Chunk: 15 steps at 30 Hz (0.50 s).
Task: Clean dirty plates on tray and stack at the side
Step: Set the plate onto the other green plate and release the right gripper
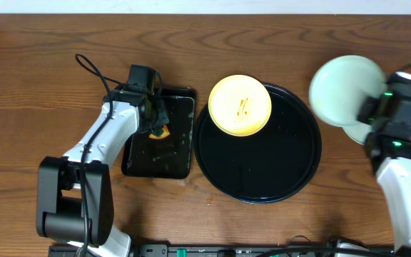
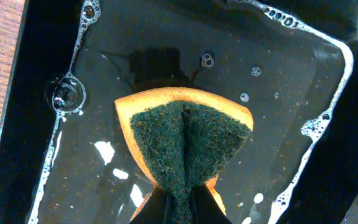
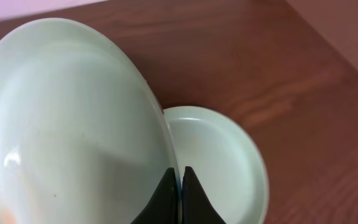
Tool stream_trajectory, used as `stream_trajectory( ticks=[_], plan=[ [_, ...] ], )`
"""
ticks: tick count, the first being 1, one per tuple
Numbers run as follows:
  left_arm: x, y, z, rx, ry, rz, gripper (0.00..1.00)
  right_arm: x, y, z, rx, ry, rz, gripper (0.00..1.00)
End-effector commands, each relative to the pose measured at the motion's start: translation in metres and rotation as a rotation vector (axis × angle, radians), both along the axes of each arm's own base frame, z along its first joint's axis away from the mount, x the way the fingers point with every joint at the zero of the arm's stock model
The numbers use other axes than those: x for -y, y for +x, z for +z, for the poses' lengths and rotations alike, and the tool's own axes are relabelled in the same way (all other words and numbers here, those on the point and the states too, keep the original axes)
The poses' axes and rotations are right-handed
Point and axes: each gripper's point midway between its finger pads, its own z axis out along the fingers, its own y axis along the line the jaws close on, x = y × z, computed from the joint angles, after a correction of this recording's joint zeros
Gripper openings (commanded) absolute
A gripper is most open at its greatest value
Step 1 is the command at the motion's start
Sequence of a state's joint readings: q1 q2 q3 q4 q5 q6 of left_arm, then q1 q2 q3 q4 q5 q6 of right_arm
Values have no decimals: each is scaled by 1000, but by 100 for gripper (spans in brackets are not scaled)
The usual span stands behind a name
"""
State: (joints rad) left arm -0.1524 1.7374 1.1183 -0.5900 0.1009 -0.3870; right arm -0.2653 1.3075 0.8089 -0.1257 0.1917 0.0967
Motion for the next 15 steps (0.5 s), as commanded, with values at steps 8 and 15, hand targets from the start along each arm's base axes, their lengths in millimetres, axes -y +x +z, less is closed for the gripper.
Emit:
stream_trajectory(
  ticks=[8, 15],
  plan=[
    [-3, -1, -2, -3, 17, -11, 8, 72, 0, -29, -4, 185, -157, 1],
    [-3, -1, -2, -3, 17, -11, 8, 97, -10, -69, -74, 232, -232, 1]
  ],
)
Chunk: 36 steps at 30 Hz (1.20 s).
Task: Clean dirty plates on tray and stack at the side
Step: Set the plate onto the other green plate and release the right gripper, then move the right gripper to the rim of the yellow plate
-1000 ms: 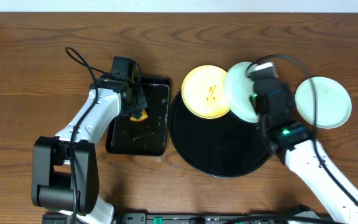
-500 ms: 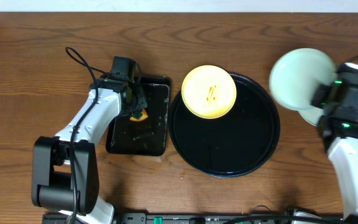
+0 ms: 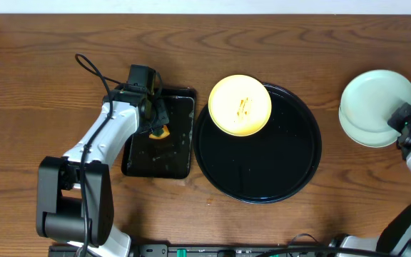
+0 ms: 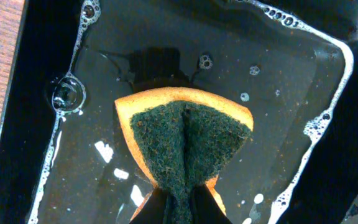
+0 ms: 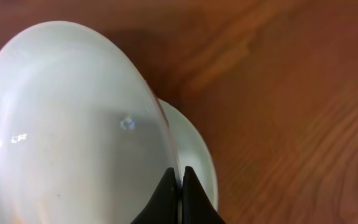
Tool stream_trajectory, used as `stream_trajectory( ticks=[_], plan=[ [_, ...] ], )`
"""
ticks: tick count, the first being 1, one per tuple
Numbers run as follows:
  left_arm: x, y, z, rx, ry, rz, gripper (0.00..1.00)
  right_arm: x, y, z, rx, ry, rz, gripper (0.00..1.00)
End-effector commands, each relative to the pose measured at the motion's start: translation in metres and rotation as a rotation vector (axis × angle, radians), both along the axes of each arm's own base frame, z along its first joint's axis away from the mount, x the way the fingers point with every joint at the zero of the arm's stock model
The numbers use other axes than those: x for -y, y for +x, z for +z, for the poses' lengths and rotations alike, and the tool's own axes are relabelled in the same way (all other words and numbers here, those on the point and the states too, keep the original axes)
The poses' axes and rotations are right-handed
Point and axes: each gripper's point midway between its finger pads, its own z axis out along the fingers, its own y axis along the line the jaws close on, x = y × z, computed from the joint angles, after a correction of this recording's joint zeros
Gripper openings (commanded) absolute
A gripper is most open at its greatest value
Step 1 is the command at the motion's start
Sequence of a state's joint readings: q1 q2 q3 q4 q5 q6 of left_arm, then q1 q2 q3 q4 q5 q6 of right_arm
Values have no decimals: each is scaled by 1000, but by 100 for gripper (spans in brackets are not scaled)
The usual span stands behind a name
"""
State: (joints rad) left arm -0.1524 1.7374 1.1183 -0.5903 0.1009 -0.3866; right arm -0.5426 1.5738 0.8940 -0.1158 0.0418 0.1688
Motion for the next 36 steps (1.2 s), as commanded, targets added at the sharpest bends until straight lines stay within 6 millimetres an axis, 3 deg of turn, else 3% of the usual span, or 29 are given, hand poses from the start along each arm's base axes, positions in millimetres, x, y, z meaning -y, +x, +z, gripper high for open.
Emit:
stream_trajectory(
  ticks=[1, 3, 5, 9, 13, 18, 22, 28, 36],
  plan=[
    [-3, -1, -2, -2, 17, -11, 8, 8, 2, -5, 8, 31, -27, 1],
    [-3, -1, -2, -2, 17, -11, 8, 8, 2, -10, 0, 38, -24, 6],
    [-3, -1, -2, -2, 17, -11, 8, 2, 6, -10, 9, 53, 13, 27],
    [-3, -1, -2, -2, 17, -11, 8, -36, 28, -4, 77, 139, 218, 44],
    [-3, -1, -2, -2, 17, -11, 8, -94, 48, 1, 111, 204, 451, 44],
    [-3, -1, -2, -2, 16, -11, 8, -189, 60, 5, 49, 190, 782, 46],
    [-3, -1, -2, -2, 17, -11, 8, -243, 67, 20, 10, 147, 938, 45],
    [-2, -1, -2, -2, 16, -11, 8, -287, 81, 38, -12, 149, 1031, 41],
    [-2, -1, -2, -3, 16, -11, 8, -327, 102, 22, -163, 208, 1124, 47]
  ],
)
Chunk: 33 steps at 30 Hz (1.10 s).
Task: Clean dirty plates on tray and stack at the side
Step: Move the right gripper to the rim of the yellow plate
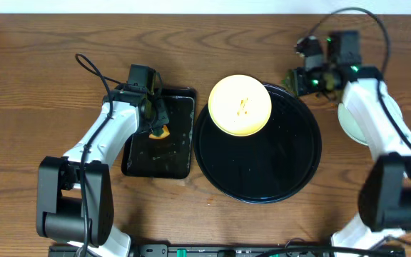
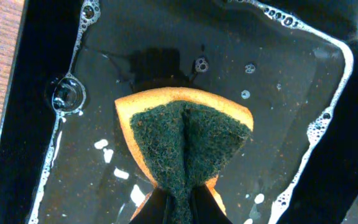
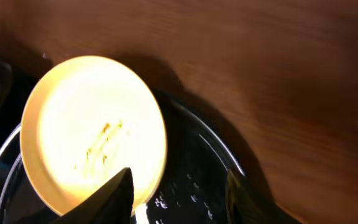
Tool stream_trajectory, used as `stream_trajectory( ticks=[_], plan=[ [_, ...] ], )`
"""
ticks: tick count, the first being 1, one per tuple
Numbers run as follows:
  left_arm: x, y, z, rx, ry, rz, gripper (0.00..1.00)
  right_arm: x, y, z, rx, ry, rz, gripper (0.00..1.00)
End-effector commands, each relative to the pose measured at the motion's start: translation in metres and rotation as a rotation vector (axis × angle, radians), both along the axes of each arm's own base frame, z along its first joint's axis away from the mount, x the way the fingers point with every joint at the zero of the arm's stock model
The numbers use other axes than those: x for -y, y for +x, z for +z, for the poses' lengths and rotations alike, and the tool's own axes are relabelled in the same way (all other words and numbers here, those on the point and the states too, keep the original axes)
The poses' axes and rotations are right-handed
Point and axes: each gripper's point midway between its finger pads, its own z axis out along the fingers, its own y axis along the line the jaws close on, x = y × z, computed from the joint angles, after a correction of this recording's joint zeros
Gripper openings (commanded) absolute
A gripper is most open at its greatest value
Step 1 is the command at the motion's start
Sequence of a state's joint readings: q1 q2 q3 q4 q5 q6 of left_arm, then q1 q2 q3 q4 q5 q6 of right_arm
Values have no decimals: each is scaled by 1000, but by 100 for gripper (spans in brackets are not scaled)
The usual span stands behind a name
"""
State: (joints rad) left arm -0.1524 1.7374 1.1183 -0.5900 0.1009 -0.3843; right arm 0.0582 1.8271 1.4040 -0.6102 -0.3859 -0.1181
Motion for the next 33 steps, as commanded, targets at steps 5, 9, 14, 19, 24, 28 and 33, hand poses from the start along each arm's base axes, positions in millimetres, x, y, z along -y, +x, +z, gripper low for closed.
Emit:
stream_trajectory(
  ticks=[5, 9, 14, 19, 24, 28, 33],
  plan=[
    [-3, -2, -2, -7, 16, -9, 8, -24, 7, -48, -118, -3, 64, 47],
    [-3, -2, -2, -7, 16, -9, 8, -29, -1, -81, -204, -8, 73, 45],
    [-3, -2, -2, -7, 16, -9, 8, -36, -8, -105, -265, 16, 90, 39],
    [-3, -2, -2, -7, 16, -9, 8, -38, -12, -115, -303, 27, 72, 15],
    [-3, -2, -2, -7, 16, -9, 8, -36, -20, -117, -340, 20, 71, 1],
    [-3, -2, -2, -7, 16, -9, 8, -31, -36, -119, -413, 3, 62, 1],
    [-1, -2, -2, -8, 7, -13, 8, -28, -54, -117, -487, -12, 58, 1]
  ],
)
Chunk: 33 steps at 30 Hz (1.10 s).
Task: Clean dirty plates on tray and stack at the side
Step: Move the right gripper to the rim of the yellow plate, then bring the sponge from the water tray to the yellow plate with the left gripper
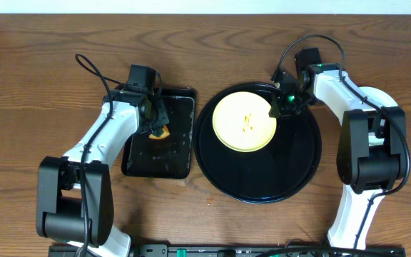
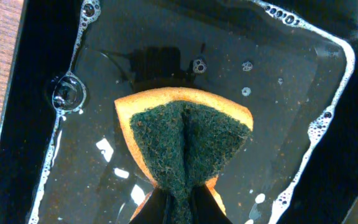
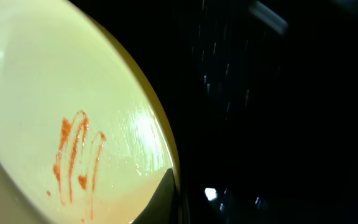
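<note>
A yellow plate [image 1: 242,121] with red sauce streaks [image 3: 73,158] sits over the upper left part of the round black tray [image 1: 262,182]. My right gripper [image 1: 280,107] is shut on the plate's right rim, one finger [image 3: 165,196] lying on the plate's inner face. My left gripper [image 1: 155,120] is shut on a folded sponge [image 2: 185,140], green scouring side up with an orange edge. It holds the sponge in the soapy water of the black rectangular basin [image 1: 138,160]. In the left wrist view the gripper [image 2: 179,208] is at the bottom edge.
The basin stands just left of the tray, nearly touching it. My right arm [image 1: 366,100] reaches in from the right and covers most of the table area beside the tray. Bare wooden table [image 1: 34,86] lies far left and along the back.
My right gripper was open above the tray's upper right edge. Now it is shut on the yellow plate's right rim. The plate sits slightly further into the tray. The left gripper and sponge are unchanged.
My right gripper held a pale green plate tilted over another one right of the tray, then held it lower on that plate. Later it was open and empty near the yellow plate, and now grips that plate's rim. The left gripper kept the sponge in the basin throughout.
</note>
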Tool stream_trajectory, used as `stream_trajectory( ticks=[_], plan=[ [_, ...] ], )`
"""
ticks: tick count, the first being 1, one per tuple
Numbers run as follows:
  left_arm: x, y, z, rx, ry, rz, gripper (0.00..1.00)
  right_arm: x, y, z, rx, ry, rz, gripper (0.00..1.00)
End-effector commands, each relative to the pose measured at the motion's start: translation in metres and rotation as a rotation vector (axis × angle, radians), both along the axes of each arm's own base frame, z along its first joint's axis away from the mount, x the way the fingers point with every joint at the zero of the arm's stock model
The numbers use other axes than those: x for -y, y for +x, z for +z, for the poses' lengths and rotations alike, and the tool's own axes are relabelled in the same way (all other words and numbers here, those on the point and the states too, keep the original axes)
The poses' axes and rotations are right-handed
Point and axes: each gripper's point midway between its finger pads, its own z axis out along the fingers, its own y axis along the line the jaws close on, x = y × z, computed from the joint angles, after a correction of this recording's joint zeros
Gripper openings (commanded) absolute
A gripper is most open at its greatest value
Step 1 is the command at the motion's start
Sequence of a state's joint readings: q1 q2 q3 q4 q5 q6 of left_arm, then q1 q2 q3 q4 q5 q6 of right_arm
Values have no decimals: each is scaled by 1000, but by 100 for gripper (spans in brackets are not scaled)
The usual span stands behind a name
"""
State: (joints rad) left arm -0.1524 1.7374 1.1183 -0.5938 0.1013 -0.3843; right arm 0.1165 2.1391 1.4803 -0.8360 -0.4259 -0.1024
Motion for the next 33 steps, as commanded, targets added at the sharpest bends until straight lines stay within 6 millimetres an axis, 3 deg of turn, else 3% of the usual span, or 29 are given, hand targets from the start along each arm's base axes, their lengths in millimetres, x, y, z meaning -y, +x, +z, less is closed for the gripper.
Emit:
stream_trajectory(
  ticks=[1, 7, 16, 19, 23, 30, 33],
  plan=[
    [2, -1, -2, -5, -5, -19, 8, -1, -6, 2, -27, -14, 7, 1],
    [49, 4, 9, 64, -88, -252, 8, -1, -16, 0, -61, -44, 21, 1],
    [137, 26, 77, 234, -126, -454, 7, -13, -24, -2, -69, -75, 63, 1],
    [162, 27, 86, 276, -166, -450, 7, -11, -24, -4, -70, -110, 53, 1],
    [189, 25, 76, 264, -212, -420, 7, -9, -24, -5, -65, -138, 58, 1],
    [254, 4, 31, 119, -411, -392, 7, -9, -24, -5, -66, -138, 58, 1],
    [267, -4, 7, 47, -432, -338, 8, -9, -24, -5, -66, -138, 58, 1]
  ],
)
